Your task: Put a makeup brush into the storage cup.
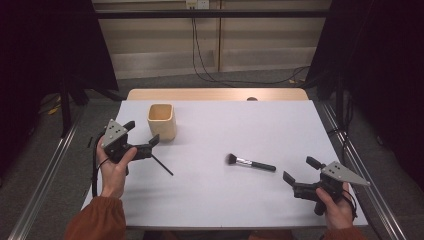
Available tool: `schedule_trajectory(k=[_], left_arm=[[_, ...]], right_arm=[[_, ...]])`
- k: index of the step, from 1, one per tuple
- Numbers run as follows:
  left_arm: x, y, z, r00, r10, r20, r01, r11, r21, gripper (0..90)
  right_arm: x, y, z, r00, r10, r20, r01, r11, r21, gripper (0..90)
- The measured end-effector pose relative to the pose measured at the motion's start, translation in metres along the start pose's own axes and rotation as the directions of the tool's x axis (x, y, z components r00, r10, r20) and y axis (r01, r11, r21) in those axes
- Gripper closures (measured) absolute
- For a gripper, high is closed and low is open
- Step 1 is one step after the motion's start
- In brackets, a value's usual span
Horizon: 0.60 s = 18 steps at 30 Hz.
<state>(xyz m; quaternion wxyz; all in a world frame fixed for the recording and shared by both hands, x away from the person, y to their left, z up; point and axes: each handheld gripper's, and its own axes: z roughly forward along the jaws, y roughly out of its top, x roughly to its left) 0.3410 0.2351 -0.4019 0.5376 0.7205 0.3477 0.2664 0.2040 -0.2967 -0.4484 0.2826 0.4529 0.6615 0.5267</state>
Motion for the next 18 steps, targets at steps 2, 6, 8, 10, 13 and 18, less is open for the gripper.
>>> schedule_trajectory(k=[2,6,8,10,13,18], left_arm=[[0.0013,0.0015,0.0018,0.9998,-0.002,0.018,0.002,0.9998,0.02,1.8],[0.0018,0.0008,0.0038,0.9988,0.008,0.048,-0.011,0.9973,0.072,1.8],[0.0029,0.0007,0.005,0.9986,0.016,0.051,-0.021,0.9947,0.1,1.5],[0.0038,0.0029,0.0065,0.9972,0.039,0.064,-0.047,0.9889,0.141,1.2],[0.0048,0.0072,0.0072,0.9956,0.046,0.082,-0.059,0.9854,0.16,1.6],[0.0076,0.0074,0.0087,0.9926,0.061,0.105,-0.084,0.9686,0.234,2.0]], right_arm=[[0.0,0.0,-0.0001,1.0,0.0,-0.001,0.0,1.0,0.0,0.0],[-0.0003,-0.0003,-0.0003,1.0,0.003,-0.002,-0.003,1.0,0.004,0.1],[-0.0001,-0.0003,-0.0002,1.0,0.003,-0.003,-0.003,1.0,0.005,0.0],[0.0004,-0.0002,0.0,1.0,0.002,-0.006,-0.002,1.0,0.007,0.1],[0.0006,-0.0003,0.0006,1.0,0.0,-0.008,0.0,1.0,0.012,0.1],[0.0002,-0.0005,0.0005,1.0,0.001,-0.005,-0.001,1.0,0.015,0.1]])
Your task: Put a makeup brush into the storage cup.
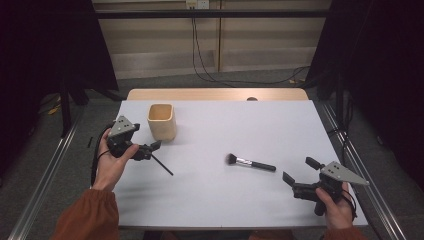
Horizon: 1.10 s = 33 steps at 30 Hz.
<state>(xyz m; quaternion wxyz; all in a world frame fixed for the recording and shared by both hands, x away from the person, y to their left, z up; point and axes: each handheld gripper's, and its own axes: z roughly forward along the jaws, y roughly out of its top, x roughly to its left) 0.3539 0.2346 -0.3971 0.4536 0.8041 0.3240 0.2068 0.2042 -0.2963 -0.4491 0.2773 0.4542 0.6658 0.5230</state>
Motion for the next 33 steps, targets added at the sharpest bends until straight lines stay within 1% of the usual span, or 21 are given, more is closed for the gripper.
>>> schedule_trajectory(k=[2,4,8,11,12,14,16,17,18,19,20,22,23,25,27,28,29,30,31,32,33], left_arm=[[0.0,0.002,0.001,0.9995,0.031,0.002,-0.031,0.9985,0.045,2.6],[0.0,0.005,0.001,0.9987,0.05,0.007,-0.051,0.9963,0.069,2.7],[0.003,0.014,0.001,0.9955,0.089,0.03,-0.093,0.9868,0.133,3.4],[0.005,0.015,0.001,0.994,0.093,0.056,-0.102,0.9796,0.173,3.5],[0.006,0.014,0.001,0.994,0.093,0.057,-0.102,0.9771,0.186,3.5],[0.006,0.008,0.004,0.9928,0.084,0.085,-0.101,0.9707,0.218,3.4],[0.006,0.002,0.008,0.9903,0.092,0.104,-0.116,0.957,0.266,3.6],[0.006,-0.002,0.012,0.988,0.101,0.117,-0.133,0.9396,0.315,3.8],[0.006,-0.002,0.012,0.988,0.101,0.117,-0.133,0.9396,0.315,4.0],[0.006,-0.003,0.014,0.9883,0.102,0.114,-0.135,0.9336,0.332,3.7],[0.007,-0.003,0.014,0.9876,0.099,0.122,-0.135,0.9306,0.34,3.7],[0.007,-0.003,0.016,0.9886,0.091,0.12,-0.127,0.9325,0.338,4.1],[0.008,-0.002,0.016,0.9861,0.105,0.129,-0.144,0.9258,0.349,3.6],[0.01,-0.002,0.018,0.9842,0.112,0.137,-0.155,0.9179,0.365,3.7],[0.012,-0.002,0.021,0.9787,0.128,0.161,-0.182,0.9012,0.393,4.3],[0.013,-0.002,0.022,0.9763,0.127,0.175,-0.188,0.8966,0.401,4.3],[0.014,-0.003,0.023,0.9746,0.129,0.183,-0.194,0.8966,0.398,4.3],[0.015,-0.003,0.024,0.9731,0.133,0.188,-0.2,0.8929,0.403,4.6],[0.016,-0.004,0.025,0.973,0.131,0.19,-0.2,0.8923,0.405,4.6],[0.017,-0.005,0.026,0.9679,0.139,0.209,-0.218,0.8792,0.424,4.6],[0.017,-0.005,0.027,0.9663,0.138,0.217,-0.223,0.8726,0.435,4.6]], right_arm=[[0.0,0.0,0.0,1.0,0.001,-0.001,-0.001,1.0,0.002,0.1],[0.0,0.0,0.0,1.0,-0.001,-0.002,0.001,1.0,0.001,0.1],[0.001,0.0,0.001,1.0,-0.002,-0.002,0.002,1.0,0.005,0.0],[0.001,0.0,0.0,1.0,-0.003,-0.003,0.003,1.0,0.007,0.0],[0.001,0.0,0.001,1.0,-0.004,-0.003,0.004,1.0,0.007,0.0],[0.001,0.0,0.001,1.0,-0.008,-0.005,0.008,1.0,0.01,0.0],[0.001,-0.001,0.001,0.9999,-0.012,-0.007,0.012,1.0,0.014,0.0],[0.001,0.0,0.001,0.9999,-0.012,-0.007,0.012,1.0,0.014,0.0],[0.001,0.0,0.001,0.9999,-0.012,-0.007,0.012,1.0,0.014,0.0],[0.001,0.0,0.001,0.9999,-0.014,-0.009,0.014,1.0,0.014,0.0],[0.001,0.0,0.001,0.9999,-0.014,-0.009,0.014,1.0,0.014,0.0],[0.002,0.0,0.002,0.9998,-0.014,-0.01,0.014,1.0,0.015,0.0],[0.002,0.0,0.002,0.9999,-0.009,-0.009,0.009,1.0,0.015,0.0],[0.002,0.0,0.003,0.9999,-0.012,-0.009,0.012,1.0,0.018,0.0],[0.002,0.0,0.002,0.9998,-0.018,-0.013,0.018,1.0,0.018,0.0],[0.002,0.0,0.002,0.9998,-0.018,-0.013,0.018,1.0,0.018,0.0],[0.002,0.0,0.002,0.9998,-0.015,-0.013,0.015,1.0,0.016,0.0],[0.002,0.0,0.002,0.9998,-0.011,-0.013,0.011,1.0,0.015,0.0],[0.002,0.0,0.002,0.9998,-0.011,-0.013,0.011,1.0,0.015,0.0],[0.002,0.0,0.002,0.9999,-0.01,-0.013,0.01,1.0,0.016,0.0],[0.002,0.0,0.002,0.9999,-0.008,-0.013,0.009,1.0,0.016,0.0]])
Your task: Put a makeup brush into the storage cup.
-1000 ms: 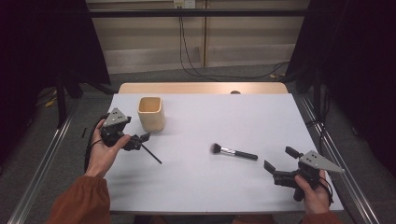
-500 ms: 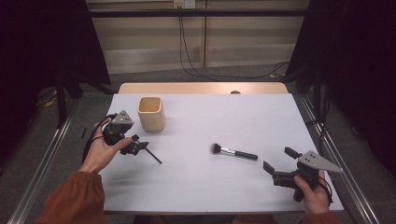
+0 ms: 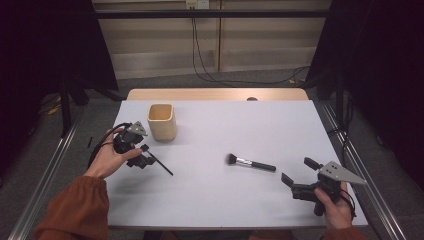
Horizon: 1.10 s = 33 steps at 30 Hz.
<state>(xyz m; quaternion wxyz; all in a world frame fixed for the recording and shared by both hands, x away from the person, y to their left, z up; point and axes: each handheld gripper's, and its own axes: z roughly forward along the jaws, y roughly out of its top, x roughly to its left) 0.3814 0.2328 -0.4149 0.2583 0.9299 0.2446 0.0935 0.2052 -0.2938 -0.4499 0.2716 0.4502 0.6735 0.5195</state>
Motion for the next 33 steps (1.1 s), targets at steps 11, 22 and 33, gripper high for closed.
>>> schedule_trajectory(k=[11,22,33], left_arm=[[0.004,0.006,0.01,0.9975,0.058,0.04,-0.061,0.9949,0.08,5.4],[0.009,0.012,0.027,0.9921,0.11,0.061,-0.118,0.9808,0.155,4.5],[0.01,0.018,0.045,0.9787,0.154,0.135,-0.181,0.9594,0.216,6.8]], right_arm=[[0.001,0.0,0.0,1.0,0.001,-0.002,-0.001,1.0,0.003,0.0],[0.0,0.0,0.0,1.0,0.0,-0.003,0.0,1.0,0.012,0.0],[0.0,-0.001,0.002,1.0,-0.001,-0.002,0.001,1.0,0.027,0.0]])
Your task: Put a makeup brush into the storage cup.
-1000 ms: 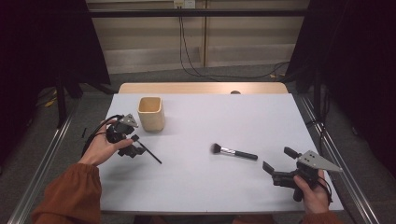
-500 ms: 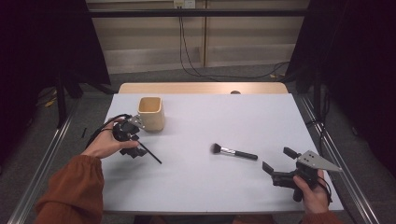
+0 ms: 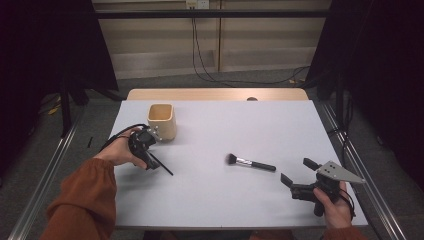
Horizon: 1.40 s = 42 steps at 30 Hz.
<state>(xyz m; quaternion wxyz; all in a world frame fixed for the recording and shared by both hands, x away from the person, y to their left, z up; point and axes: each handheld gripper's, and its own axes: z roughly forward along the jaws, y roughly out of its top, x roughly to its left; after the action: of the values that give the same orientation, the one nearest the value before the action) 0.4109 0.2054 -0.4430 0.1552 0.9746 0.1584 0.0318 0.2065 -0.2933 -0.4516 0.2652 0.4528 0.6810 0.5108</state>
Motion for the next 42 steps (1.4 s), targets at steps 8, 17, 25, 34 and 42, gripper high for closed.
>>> schedule_trajectory(k=[8,17,25,34,42], left_arm=[[0.005,0.001,0.01,0.9999,0.013,0.009,-0.013,0.9992,0.038,12.3],[0.01,0.001,0.014,0.9985,-0.008,0.055,0.005,0.9984,0.057,18.0],[0.011,0.006,0.014,0.9983,-0.014,0.056,0.008,0.9942,0.107,19.9],[0.015,0.007,0.008,0.9982,-0.003,0.061,-0.006,0.9881,0.154,43.7],[0.014,0.008,0.006,0.9972,0.015,0.073,-0.027,0.985,0.17,59.5]], right_arm=[[0.0,0.0,0.0,1.0,-0.005,-0.003,0.005,1.0,0.003,0.0],[0.0,0.0,0.0,0.9999,-0.008,-0.007,0.008,1.0,0.006,0.0],[0.0,-0.001,-0.001,1.0,0.0,-0.002,0.0,1.0,0.005,0.0],[0.0,-0.002,-0.003,1.0,-0.002,0.001,0.002,1.0,0.007,0.0],[0.001,-0.002,-0.003,1.0,0.0,0.003,0.0,1.0,0.01,0.0]])
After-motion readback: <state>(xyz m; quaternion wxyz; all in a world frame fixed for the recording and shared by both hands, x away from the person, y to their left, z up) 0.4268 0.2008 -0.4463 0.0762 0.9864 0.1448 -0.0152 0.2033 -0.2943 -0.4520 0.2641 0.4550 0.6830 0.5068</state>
